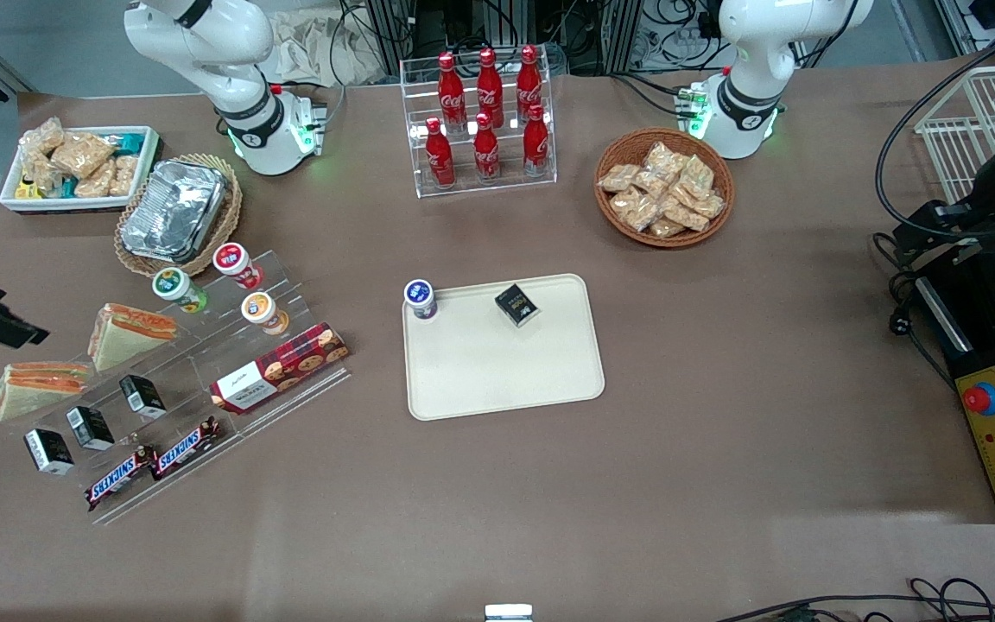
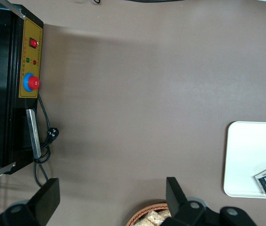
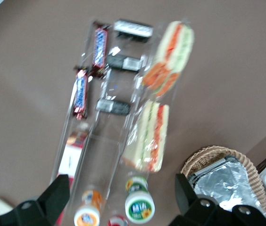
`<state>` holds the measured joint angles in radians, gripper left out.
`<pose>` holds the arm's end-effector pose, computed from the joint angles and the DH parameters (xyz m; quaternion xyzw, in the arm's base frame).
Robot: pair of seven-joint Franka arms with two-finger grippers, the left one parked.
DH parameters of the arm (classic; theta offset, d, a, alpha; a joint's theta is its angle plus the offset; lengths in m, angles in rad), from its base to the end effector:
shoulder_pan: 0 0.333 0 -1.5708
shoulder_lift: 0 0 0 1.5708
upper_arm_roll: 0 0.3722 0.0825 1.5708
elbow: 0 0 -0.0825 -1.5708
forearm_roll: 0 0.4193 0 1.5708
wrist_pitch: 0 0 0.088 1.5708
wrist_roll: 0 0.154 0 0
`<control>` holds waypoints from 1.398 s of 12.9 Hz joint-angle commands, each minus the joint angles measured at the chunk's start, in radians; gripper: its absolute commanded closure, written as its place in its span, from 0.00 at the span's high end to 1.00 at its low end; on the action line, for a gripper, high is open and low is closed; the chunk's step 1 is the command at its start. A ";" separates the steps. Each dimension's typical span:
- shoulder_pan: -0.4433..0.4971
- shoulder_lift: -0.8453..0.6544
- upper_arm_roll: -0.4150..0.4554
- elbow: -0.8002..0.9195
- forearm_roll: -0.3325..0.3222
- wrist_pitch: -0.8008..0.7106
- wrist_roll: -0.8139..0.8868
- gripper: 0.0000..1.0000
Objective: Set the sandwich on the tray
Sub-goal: 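Move the right gripper down over the wrapped sandwiches in the clear rack, then close the right gripper on the plastic-wrapped sandwich and lift it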
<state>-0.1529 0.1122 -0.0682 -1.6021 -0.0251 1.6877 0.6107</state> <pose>0.6185 -0.1406 0.5593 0.9153 -0.4023 -0.0098 0.0185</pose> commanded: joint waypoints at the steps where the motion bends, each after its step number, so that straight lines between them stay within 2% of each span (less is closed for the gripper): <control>1: -0.059 0.050 0.005 0.007 -0.015 0.102 0.261 0.99; 4: -0.109 0.125 0.005 0.007 -0.070 0.191 0.443 0.99; 7: -0.148 0.214 0.007 0.007 -0.130 0.253 0.489 0.99; 11: -0.175 0.311 0.007 -0.001 -0.127 0.335 0.491 0.99; 16: -0.204 0.373 0.008 -0.021 -0.050 0.372 0.492 0.96; 17: -0.208 0.371 0.008 -0.036 -0.026 0.394 0.491 0.80; 18: -0.205 0.368 0.008 -0.044 -0.019 0.403 0.492 0.59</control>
<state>-0.3479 0.4836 -0.0708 -1.6268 -0.0741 2.0589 1.0885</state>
